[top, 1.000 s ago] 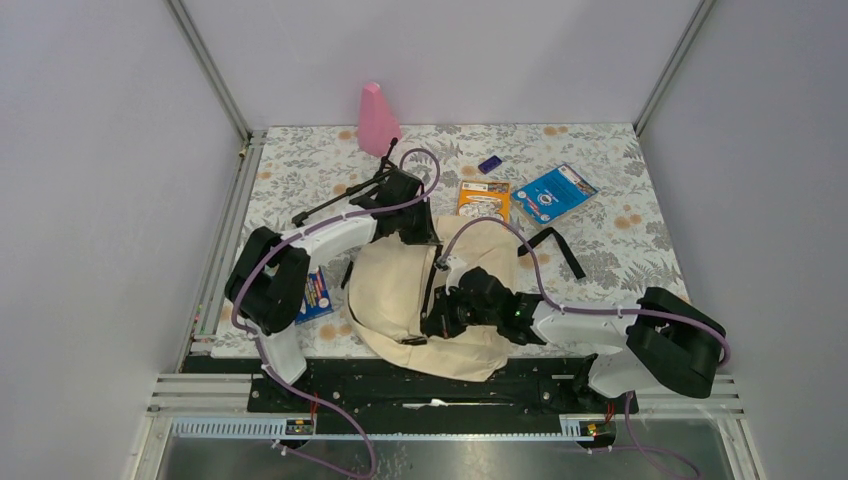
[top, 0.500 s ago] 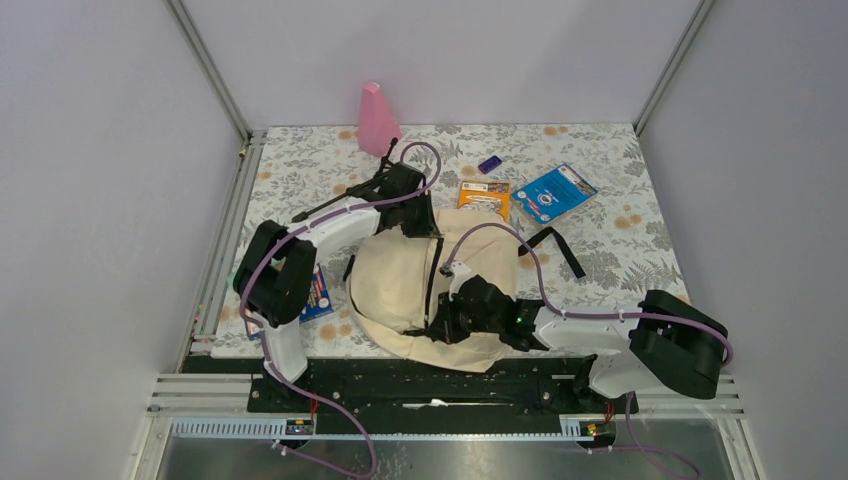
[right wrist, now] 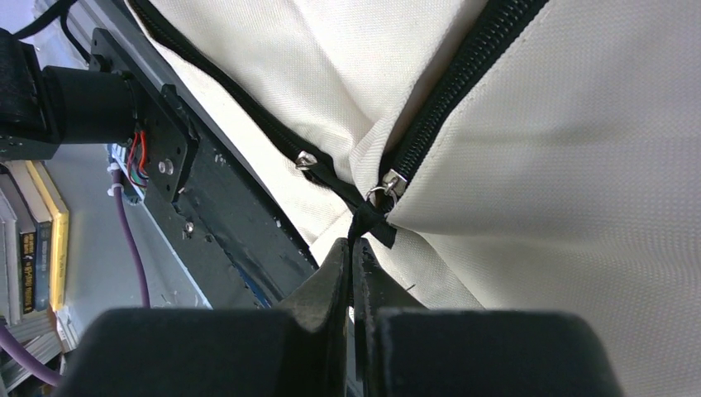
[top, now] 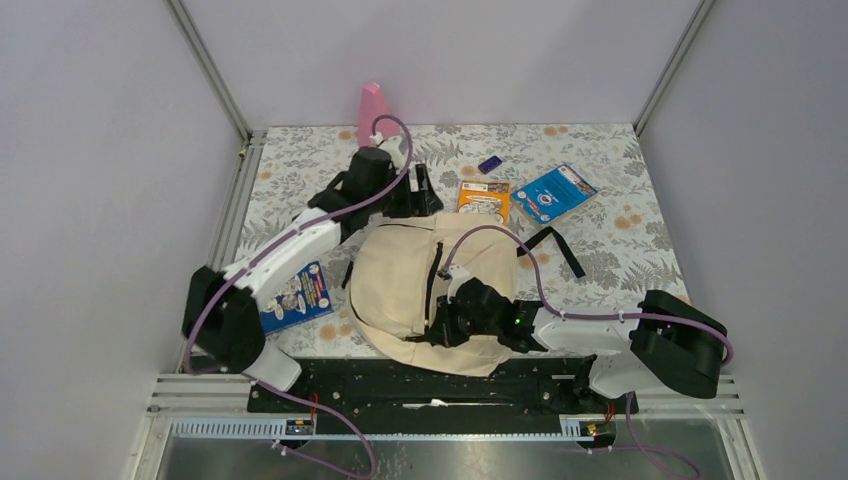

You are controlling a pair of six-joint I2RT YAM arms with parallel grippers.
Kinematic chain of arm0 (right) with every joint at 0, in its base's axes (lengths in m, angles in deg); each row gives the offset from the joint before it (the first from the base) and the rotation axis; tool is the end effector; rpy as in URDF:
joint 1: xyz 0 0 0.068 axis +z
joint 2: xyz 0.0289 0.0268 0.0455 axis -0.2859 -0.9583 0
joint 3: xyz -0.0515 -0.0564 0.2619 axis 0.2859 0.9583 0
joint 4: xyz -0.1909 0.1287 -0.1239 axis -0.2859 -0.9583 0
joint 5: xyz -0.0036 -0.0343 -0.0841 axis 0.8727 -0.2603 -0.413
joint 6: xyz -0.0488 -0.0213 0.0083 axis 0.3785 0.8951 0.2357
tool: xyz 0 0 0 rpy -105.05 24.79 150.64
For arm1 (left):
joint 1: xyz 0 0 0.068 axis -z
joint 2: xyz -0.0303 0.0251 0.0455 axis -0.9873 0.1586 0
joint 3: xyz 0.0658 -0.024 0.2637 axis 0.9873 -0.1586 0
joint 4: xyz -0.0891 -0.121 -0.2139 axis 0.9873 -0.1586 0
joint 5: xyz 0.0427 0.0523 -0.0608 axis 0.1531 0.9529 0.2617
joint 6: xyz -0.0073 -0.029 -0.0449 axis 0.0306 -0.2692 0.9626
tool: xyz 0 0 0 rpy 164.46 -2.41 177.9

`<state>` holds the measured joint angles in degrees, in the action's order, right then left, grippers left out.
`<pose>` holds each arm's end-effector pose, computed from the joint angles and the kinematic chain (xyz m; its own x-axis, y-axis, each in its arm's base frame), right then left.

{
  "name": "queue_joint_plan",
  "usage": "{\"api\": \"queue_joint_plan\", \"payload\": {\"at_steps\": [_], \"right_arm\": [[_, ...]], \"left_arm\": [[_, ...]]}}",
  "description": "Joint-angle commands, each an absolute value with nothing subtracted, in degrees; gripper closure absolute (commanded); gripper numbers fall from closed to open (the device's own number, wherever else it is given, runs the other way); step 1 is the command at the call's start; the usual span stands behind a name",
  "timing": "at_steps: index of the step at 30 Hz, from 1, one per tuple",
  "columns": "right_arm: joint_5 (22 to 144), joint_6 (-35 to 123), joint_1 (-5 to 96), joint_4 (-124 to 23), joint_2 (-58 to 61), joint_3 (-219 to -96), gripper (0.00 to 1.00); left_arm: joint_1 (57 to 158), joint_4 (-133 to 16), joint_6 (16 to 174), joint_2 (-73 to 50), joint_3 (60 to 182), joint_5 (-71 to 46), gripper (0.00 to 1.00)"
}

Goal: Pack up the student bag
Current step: Zip the student bag at the center of the board.

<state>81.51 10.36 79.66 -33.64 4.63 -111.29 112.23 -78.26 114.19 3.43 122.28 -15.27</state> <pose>0.1169 0.2388 0.1703 -0.7852 -0.1251 -0.6065 -0.5521 0.5848 0.5943 0.3076 -0.1954 0.3024 -0.7412 -0.1286 -0.6588 0.3153 0.7998 -0.5108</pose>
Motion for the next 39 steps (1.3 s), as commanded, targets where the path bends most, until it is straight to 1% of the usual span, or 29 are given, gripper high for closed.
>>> {"api": "queue_joint_plan", "payload": {"at_steps": [1,5,9,14,16,17,19,20,25,26,27,28,29,32,35,39], "right_arm": [[80.6,8.7,80.5,-29.5,3.9,-112.2,1.00],[81.4,9.0,80.5,-28.7,2.8,-112.5,1.00],[81.9,10.0,80.6,-29.5,2.8,-113.1,1.00],[81.2,10.4,80.5,-30.4,3.4,-112.9,1.00],[81.0,10.1,80.5,-30.5,3.6,-112.8,1.00],[80.9,10.0,80.5,-30.4,3.7,-112.6,1.00],[80.8,9.5,80.5,-30.3,3.9,-112.4,1.00],[80.6,9.5,80.6,-30.4,3.9,-112.4,1.00],[79.9,10.1,80.6,-33.0,5.4,-112.8,1.00],[79.7,10.5,80.6,-34.3,6.2,-113.1,1.00],[79.5,11.0,80.5,-35.8,7.2,-113.7,1.00],[79.0,11.8,80.5,-37.6,8.1,-114.4,1.00],[78.2,12.4,80.6,-39.8,9.4,-115.0,1.00],[74.6,15.0,80.5,-47.8,13.9,-117.9,1.00],[68.4,17.7,80.5,-56.9,17.3,-120.7,1.00],[64.7,19.4,80.5,-61.2,18.1,-119.8,1.00]], "left_arm": [[112.7,-77.1,114.3,-6.6,113.0,-13.4,0.21],[115.2,-76.6,116.2,-12.0,103.2,-12.6,0.21],[118.4,-75.7,119.3,-14.6,96.1,-13.2,0.20],[121.7,-71.3,123.4,-15.7,91.0,-13.6,0.21],[122.8,-70.7,124.1,-15.1,90.0,-13.4,0.22],[123.4,-70.2,124.4,-14.7,89.5,-13.5,0.25],[124.2,-69.1,124.6,-13.7,88.7,-13.9,0.39],[124.5,-69.0,124.6,-13.1,88.7,-14.1,0.44],[126.4,-67.3,125.1,-10.8,88.8,-14.5,0.60],[126.7,-67.0,125.2,-10.2,89.1,-14.6,0.67],[126.8,-66.7,125.1,-9.5,89.7,-15.0,0.84],[126.9,-66.6,125.0,-9.0,90.5,-15.4,0.96],[126.9,-66.4,125.0,-8.5,91.6,-16.0,1.00],[127.0,-66.2,124.3,-7.9,96.7,-16.7,1.00],[127.0,-66.4,124.1,-7.9,101.6,-16.2,1.00],[127.0,-66.0,124.2,-6.8,105.6,-13.3,1.00]]}}
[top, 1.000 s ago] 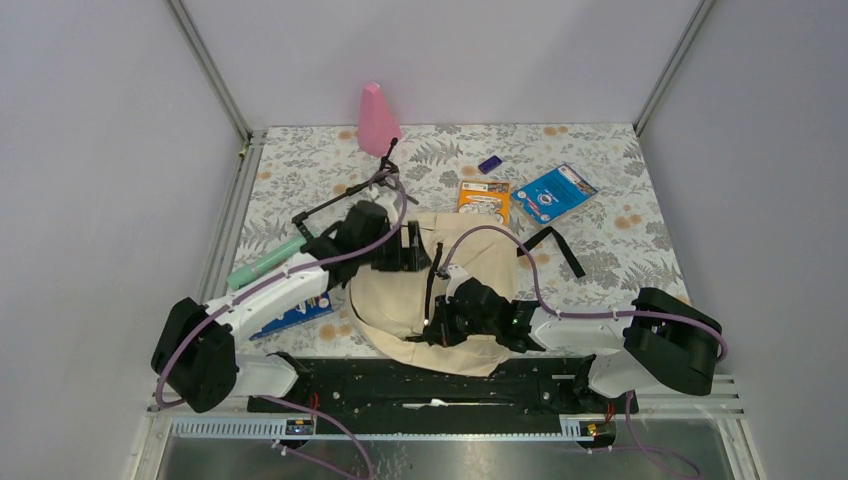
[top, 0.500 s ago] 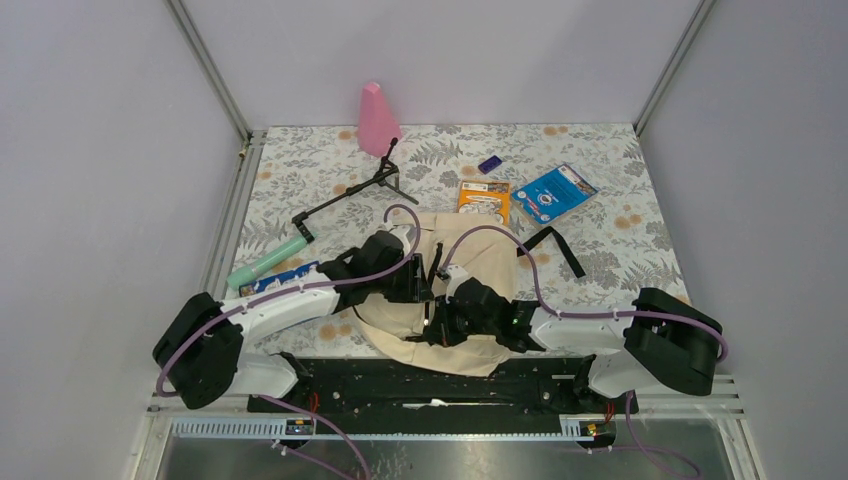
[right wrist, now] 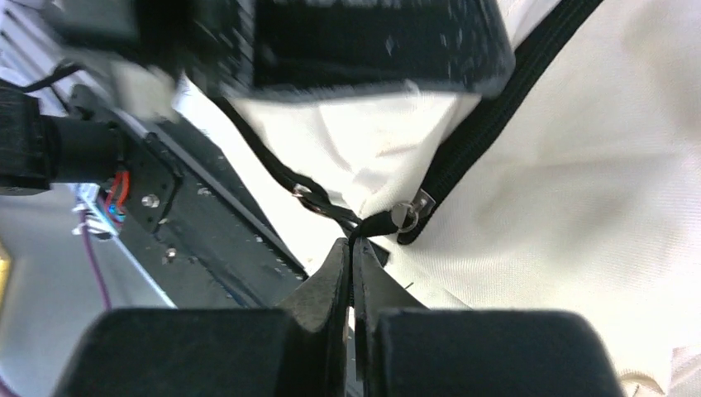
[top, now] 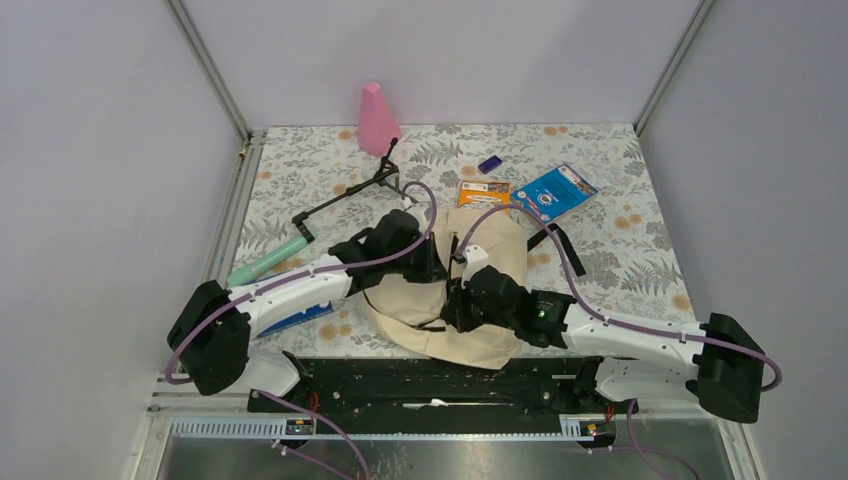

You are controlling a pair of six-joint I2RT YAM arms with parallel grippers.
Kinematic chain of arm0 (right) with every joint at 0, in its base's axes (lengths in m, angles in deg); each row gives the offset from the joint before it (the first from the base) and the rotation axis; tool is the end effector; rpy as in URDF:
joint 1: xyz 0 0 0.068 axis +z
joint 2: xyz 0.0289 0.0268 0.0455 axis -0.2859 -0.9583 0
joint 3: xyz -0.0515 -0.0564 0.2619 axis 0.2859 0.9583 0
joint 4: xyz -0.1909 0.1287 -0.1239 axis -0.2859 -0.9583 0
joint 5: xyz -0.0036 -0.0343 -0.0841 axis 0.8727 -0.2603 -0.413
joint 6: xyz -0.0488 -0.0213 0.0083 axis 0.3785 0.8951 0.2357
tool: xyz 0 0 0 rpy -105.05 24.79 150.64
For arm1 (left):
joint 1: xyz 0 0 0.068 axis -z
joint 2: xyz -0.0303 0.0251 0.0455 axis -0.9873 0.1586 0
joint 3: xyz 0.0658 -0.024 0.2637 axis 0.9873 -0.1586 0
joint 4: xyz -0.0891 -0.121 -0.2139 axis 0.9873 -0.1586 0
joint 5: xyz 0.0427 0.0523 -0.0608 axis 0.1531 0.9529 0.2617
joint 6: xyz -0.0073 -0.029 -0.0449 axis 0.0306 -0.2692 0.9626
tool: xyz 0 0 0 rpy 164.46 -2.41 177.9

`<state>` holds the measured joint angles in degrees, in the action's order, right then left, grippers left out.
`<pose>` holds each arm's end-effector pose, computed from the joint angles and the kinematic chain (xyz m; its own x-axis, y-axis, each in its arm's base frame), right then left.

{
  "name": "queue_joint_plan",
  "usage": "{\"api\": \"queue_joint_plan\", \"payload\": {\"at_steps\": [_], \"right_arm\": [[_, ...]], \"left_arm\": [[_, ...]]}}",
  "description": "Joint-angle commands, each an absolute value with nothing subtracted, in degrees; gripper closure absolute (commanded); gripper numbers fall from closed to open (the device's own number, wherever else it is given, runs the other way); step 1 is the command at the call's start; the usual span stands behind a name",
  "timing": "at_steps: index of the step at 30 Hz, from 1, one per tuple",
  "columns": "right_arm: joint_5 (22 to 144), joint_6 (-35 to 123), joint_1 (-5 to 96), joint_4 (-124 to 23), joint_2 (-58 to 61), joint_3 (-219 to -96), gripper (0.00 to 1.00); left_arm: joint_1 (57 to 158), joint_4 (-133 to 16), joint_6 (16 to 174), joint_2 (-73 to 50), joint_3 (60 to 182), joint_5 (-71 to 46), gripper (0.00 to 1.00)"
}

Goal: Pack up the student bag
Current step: Zip the student bag at the center of the board.

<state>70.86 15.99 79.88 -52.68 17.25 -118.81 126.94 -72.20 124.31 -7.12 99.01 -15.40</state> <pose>0.1141 0.2210 0.2342 -0.6820 -0.0913 -0.7256 -0.5773 0.6763 0.4575 0.2025 -0.2201 0.2333 -0.8702 -0.0139 -0.4925 0.3204 0.7432 -0.5873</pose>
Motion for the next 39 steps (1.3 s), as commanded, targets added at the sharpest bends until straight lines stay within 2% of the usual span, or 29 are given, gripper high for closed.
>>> {"api": "queue_joint_plan", "payload": {"at_steps": [1,7,13,14,15,16,18,19,21,22,24,25,30,33,35,39], "right_arm": [[65.5,19.3,80.5,-61.5,17.6,-119.4,1.00],[70.4,14.6,81.3,-57.9,17.9,-113.7,1.00],[67.3,12.6,81.7,-59.7,20.6,-113.3,1.00],[66.0,12.5,81.8,-60.9,21.1,-114.3,0.94],[64.6,12.4,81.8,-62.3,21.6,-115.6,0.82],[62.6,12.2,81.8,-64.0,21.9,-116.9,0.70],[58.8,11.4,81.8,-67.3,22.4,-119.4,0.47],[57.2,11.2,81.8,-69.0,22.4,-120.6,0.40],[54.7,11.5,81.7,-70.8,21.6,-122.8,0.33],[53.5,11.8,81.7,-71.5,20.8,-123.7,0.32],[50.9,12.5,81.7,-74.1,18.2,-126.7,0.03],[49.4,12.8,81.8,-75.8,16.5,-128.6,0.01],[45.6,16.3,81.8,-78.7,6.2,-136.9,0.00],[44.3,15.6,81.7,-78.7,-0.4,-139.6,0.05],[44.1,13.9,81.7,-80.3,-4.1,-141.8,0.11],[44.3,11.6,81.6,-80.5,-10.0,-143.8,0.29]], "left_arm": [[126.9,-65.8,124.2,-6.3,106.3,-12.5,1.00],[125.5,-62.1,125.1,-3.3,105.2,-9.4,1.00],[124.2,-58.5,125.2,-2.9,103.6,-13.1,1.00],[124.2,-59.2,124.7,-3.3,103.8,-13.2,1.00],[124.1,-60.4,123.9,-4.0,104.1,-12.7,0.97],[123.9,-62.0,123.0,-4.9,104.3,-11.5,0.87],[123.2,-65.1,121.2,-7.6,103.8,-8.6,0.57],[122.6,-66.2,120.5,-9.2,103.0,-7.2,0.44],[120.8,-67.7,120.2,-12.5,100.7,-6.0,0.28],[119.5,-68.2,120.4,-14.1,99.3,-5.9,0.23],[116.9,-69.0,120.7,-17.3,96.1,-5.8,0.19],[115.9,-69.3,120.8,-18.9,94.3,-5.5,0.17],[111.1,-70.1,122.1,-25.1,86.5,-6.2,0.15],[109.0,-70.8,123.2,-27.8,83.0,-6.0,0.15],[108.7,-72.6,123.3,-29.6,82.0,-4.6,0.15],[108.6,-74.7,123.1,-33.1,80.5,-1.7,0.15]]}}
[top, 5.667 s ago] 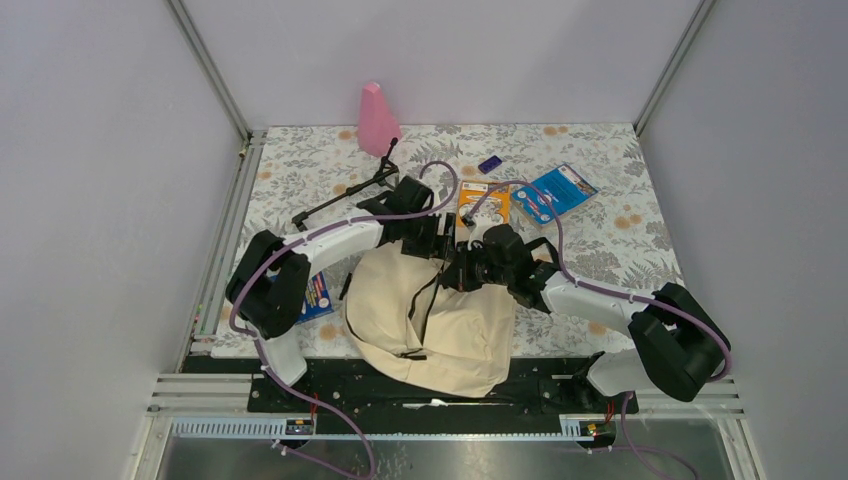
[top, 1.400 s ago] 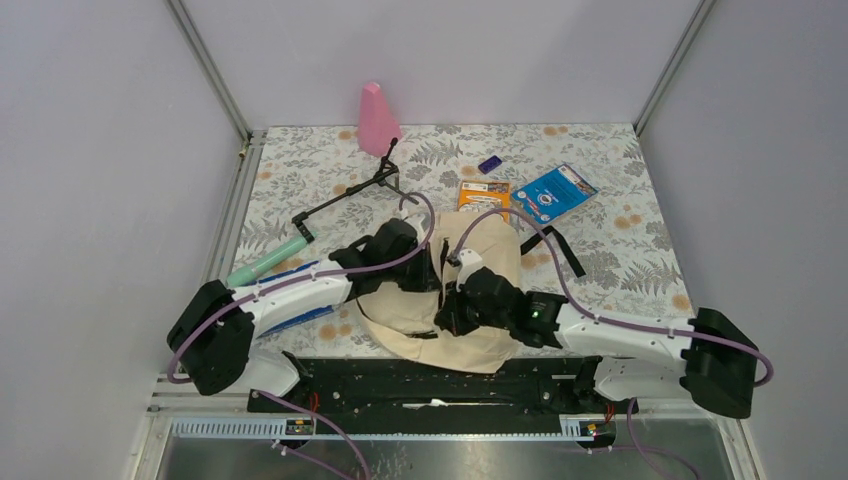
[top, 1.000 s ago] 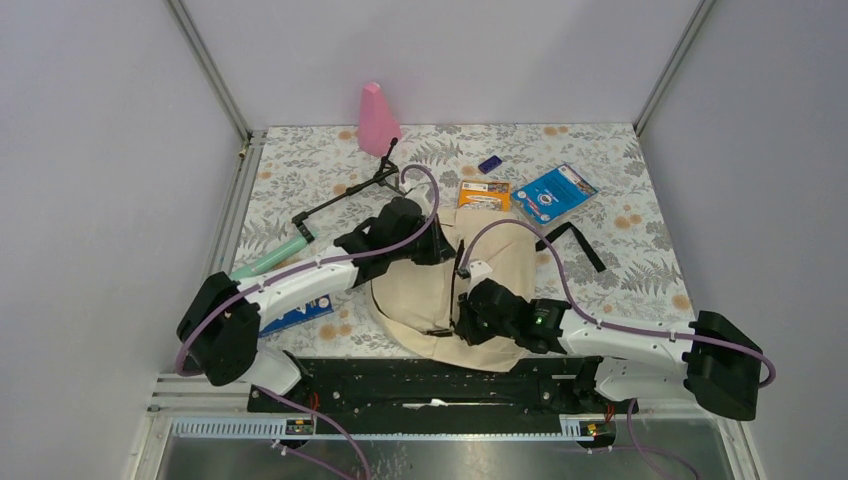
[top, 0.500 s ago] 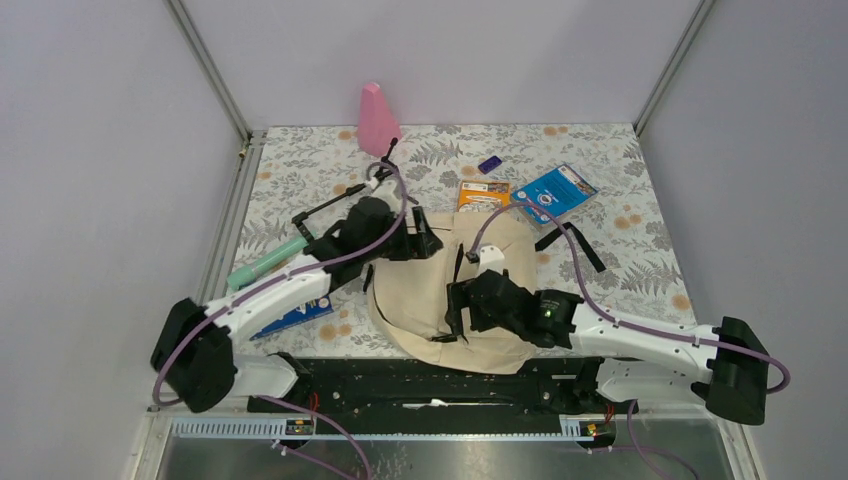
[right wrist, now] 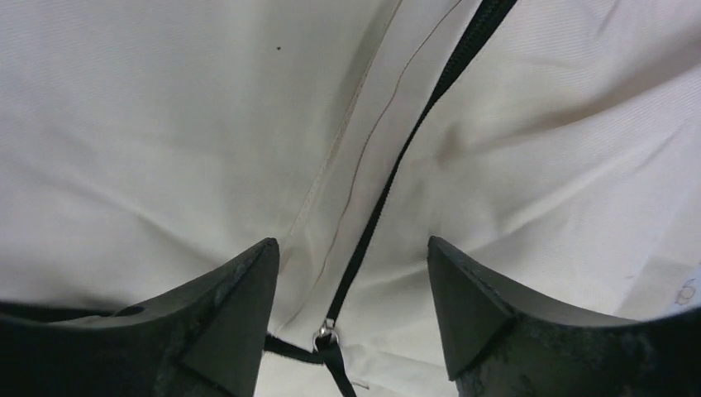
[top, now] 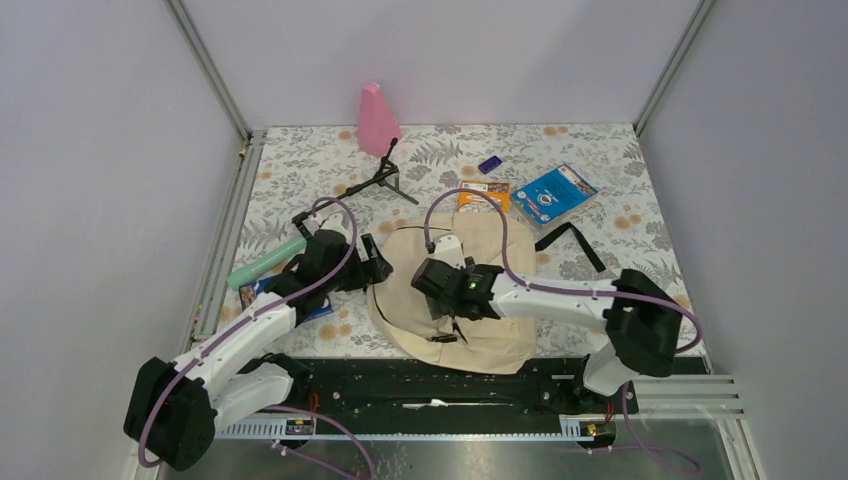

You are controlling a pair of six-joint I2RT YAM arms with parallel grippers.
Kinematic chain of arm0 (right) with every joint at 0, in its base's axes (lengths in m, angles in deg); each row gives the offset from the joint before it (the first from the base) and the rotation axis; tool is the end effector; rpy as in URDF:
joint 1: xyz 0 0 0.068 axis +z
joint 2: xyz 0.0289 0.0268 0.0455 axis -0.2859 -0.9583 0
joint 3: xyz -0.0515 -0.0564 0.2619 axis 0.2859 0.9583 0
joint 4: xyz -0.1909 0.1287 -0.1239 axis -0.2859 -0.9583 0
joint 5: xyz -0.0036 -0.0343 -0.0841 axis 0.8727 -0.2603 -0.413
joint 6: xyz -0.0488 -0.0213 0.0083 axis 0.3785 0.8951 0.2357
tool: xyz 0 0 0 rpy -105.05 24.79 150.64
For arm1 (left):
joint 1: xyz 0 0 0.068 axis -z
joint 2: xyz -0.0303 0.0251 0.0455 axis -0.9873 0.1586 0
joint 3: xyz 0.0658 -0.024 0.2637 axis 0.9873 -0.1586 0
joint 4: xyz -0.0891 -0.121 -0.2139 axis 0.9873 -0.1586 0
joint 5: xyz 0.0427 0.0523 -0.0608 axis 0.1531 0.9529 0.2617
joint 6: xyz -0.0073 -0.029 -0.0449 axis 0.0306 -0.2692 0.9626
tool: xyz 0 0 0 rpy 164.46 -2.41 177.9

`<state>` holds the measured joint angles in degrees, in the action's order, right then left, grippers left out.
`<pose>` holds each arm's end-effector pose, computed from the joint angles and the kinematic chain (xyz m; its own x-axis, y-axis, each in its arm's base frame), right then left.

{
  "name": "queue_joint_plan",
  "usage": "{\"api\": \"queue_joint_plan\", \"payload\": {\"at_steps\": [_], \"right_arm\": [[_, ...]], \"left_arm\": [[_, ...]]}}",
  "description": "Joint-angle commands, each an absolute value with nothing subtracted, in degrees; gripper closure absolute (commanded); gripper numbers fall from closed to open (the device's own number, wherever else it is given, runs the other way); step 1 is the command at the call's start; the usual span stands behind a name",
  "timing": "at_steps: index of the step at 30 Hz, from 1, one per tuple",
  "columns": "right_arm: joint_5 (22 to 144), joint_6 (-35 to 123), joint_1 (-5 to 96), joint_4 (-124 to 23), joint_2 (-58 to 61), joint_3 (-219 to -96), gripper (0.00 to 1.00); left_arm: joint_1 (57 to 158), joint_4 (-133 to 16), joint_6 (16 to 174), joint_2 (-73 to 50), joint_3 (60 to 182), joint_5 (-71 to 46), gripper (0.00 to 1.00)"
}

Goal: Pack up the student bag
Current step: Zip the student bag at the center of the board.

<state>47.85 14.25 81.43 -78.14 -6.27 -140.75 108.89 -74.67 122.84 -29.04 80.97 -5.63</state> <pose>0.1482 0.2772 0.2179 -0.7079 -0.2628 -0.6556 -0.3505 0.9366 0.0030 0.1864 -0.1002 0.2155 -0.7427 -0.3171 -0.5897 0.0252 0.8669 -0.4979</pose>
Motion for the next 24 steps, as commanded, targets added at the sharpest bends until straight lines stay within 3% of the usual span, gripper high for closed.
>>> {"api": "queue_joint_plan", "payload": {"at_steps": [1,4,6,8,9,16,24], "right_arm": [[43.4,11.1,81.5,-80.6,-11.6,-143.9,0.32],[38.7,10.0,81.2,-81.2,-11.9,-143.0,0.49],[35.3,11.0,81.1,-81.2,-9.6,-142.0,0.69],[32.5,14.1,80.5,-81.2,-6.3,-141.3,0.96],[31.7,15.5,79.8,-81.2,-4.6,-141.0,1.00],[35.6,33.1,71.1,-79.7,10.1,-141.8,1.00],[28.8,54.9,64.4,-81.2,21.7,-146.8,1.00]], "left_arm": [[108.5,-75.0,123.1,-33.8,80.2,-1.4,0.15],[108.4,-76.3,123.0,-35.4,80.3,-1.0,0.15],[108.3,-78.1,122.0,-36.1,80.9,0.2,0.15],[108.4,-79.3,121.2,-36.8,81.0,1.7,0.15],[108.3,-79.5,121.1,-37.2,81.0,2.0,0.15],[108.3,-78.5,120.8,-39.1,80.5,1.5,0.14],[108.3,-75.7,118.0,-38.8,80.5,-4.7,0.15]]}}
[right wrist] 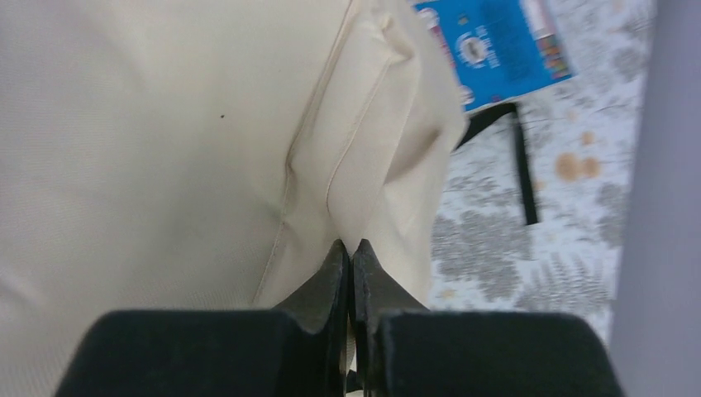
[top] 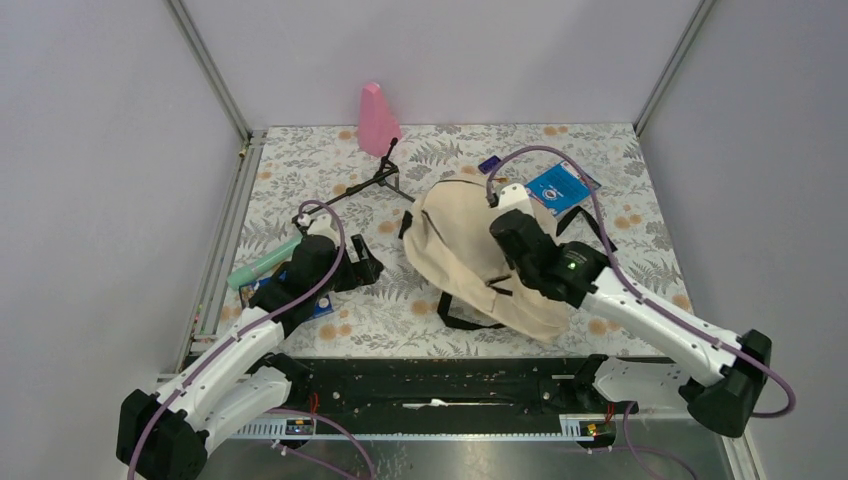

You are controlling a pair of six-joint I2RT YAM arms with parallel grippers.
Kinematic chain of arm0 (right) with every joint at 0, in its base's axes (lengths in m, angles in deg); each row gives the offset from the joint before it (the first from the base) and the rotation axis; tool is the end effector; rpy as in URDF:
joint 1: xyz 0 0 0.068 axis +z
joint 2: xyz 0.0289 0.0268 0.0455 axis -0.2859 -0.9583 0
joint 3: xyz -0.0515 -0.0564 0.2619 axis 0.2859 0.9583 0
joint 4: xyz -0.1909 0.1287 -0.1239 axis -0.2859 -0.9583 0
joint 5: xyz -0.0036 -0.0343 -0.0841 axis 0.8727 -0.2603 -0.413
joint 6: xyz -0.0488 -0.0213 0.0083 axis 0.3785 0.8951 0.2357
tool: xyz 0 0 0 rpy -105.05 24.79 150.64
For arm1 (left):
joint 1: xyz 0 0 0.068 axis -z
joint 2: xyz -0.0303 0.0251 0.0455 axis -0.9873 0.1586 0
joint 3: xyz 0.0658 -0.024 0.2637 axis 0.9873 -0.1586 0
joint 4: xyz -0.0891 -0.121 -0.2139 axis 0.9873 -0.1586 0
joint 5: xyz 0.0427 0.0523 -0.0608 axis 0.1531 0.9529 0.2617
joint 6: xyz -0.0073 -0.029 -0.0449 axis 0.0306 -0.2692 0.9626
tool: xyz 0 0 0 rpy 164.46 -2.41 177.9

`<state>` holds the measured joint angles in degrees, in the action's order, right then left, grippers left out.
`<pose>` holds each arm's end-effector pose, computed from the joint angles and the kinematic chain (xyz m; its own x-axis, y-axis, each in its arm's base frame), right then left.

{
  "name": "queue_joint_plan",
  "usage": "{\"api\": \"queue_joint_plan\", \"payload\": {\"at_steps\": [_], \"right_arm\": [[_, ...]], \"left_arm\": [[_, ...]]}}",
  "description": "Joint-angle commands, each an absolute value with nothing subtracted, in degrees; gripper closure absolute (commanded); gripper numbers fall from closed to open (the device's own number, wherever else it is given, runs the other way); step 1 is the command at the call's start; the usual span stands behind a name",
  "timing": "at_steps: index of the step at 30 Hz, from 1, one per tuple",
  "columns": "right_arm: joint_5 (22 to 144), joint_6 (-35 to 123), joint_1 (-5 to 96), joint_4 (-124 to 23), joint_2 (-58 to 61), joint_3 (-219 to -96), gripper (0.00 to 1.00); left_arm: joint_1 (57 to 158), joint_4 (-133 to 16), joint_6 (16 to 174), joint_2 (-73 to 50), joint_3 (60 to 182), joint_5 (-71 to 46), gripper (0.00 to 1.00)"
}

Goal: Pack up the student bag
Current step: Zip the student bag at the center of the board, then unzip the student bag at the center of the board.

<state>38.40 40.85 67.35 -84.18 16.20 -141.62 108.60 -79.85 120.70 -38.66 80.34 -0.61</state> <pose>0.1702 0.1748 0.3206 -0.4646 -0.3511 -0.8129 -0.2600 0.9316 -0.2538 0.1654 -0.0844 0.2341 -0.6648 -0.3266 -0.6718 0.0262 0.8886 -0.4579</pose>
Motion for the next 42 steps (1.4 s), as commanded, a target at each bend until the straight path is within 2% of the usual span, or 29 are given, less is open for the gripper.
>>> {"api": "queue_joint_plan", "payload": {"at_steps": [1,10,14,24,33,40,42], "right_arm": [[28.5,56.1,63.6,-81.2,23.0,-147.0,1.00],[26.9,62.8,62.4,-81.5,30.7,-151.2,1.00],[27.9,65.9,62.4,-75.6,31.6,-146.8,1.00],[32.5,57.1,62.4,-62.3,27.0,-129.7,1.00],[36.7,42.7,62.4,-61.4,17.2,-128.4,1.00],[42.6,34.7,62.4,-62.6,12.3,-130.1,1.00],[43.3,33.0,62.4,-64.7,12.0,-131.2,0.84]], "left_arm": [[108.3,-75.0,117.6,-38.8,80.3,-6.1,0.15],[108.3,-70.7,117.0,-39.8,78.1,-10.4,0.14],[108.3,-67.0,117.3,-39.7,76.3,-14.3,0.14],[110.8,-59.4,117.3,-40.6,71.9,-20.8,0.15],[122.2,-54.7,115.6,-44.6,69.6,-11.3,0.16],[131.6,-44.0,122.0,-37.5,67.1,-4.7,0.19],[134.7,-43.0,122.3,-35.3,68.2,-0.3,0.18]]}}
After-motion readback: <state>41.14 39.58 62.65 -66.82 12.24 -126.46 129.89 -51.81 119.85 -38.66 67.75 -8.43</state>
